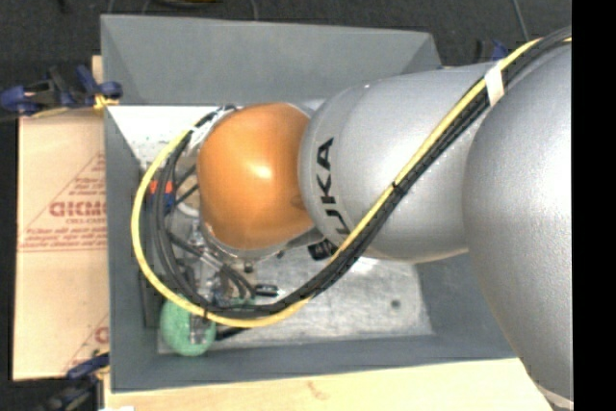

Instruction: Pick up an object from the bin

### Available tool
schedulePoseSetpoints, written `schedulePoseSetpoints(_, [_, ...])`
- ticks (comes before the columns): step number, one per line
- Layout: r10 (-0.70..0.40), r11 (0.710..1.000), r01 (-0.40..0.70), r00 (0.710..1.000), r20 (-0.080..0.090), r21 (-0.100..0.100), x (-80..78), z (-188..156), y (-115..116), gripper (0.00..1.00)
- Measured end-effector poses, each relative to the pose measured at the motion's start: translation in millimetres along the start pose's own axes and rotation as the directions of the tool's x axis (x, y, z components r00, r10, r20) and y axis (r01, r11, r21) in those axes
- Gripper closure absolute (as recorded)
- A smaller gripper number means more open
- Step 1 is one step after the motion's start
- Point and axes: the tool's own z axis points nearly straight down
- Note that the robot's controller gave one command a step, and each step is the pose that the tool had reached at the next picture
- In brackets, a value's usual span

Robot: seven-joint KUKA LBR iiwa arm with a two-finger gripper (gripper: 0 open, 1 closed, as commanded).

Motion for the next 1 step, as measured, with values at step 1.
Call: schedulePoseSetpoints(1, [-0.020,1.000,0.020,1.000,-0.001,-0.005,-49.0,115.5,-18.2,1.00])
